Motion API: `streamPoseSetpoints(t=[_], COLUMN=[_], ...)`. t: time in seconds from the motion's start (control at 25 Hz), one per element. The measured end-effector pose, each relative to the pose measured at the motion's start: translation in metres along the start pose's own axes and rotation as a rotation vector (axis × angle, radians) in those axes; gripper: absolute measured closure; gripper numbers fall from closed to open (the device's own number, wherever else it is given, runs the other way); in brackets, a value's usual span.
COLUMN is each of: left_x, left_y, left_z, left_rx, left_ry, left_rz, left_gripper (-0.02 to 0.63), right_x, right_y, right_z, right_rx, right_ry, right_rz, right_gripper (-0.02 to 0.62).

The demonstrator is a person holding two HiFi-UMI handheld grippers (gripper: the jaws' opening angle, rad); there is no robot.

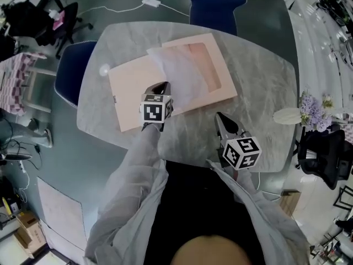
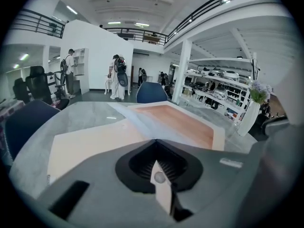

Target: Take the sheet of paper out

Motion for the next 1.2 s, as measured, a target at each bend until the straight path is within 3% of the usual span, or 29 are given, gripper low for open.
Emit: streamPoseSetpoints(t=[0.68, 1.2], left_x=[0.109, 0.202], left_y=[0.001, -0.037], left_z=[-0.007, -0.049], left_rx=[0.045, 0.105], left_ry=[0.176, 0.263], left_rz=[-0.177, -0.285], left_gripper=[0.604, 0.606], right_x=[0.036, 0.075], right_y=[0.001, -0.014], right_z=[0.013, 0.030], right_rx=[0.090, 0.165], right_ry=[0.140, 0.265], right_rz=[-0.026, -0.005], right_gripper=[0.586, 0.586])
Point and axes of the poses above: the fingertips, and each gripper's own axes: x backward along the fingers, z to its left, y out of its top, the point moved 8 cm from there along x, backward along the fingers, and after that the axes turned 5 degrees about y, right-handed, at the moved point
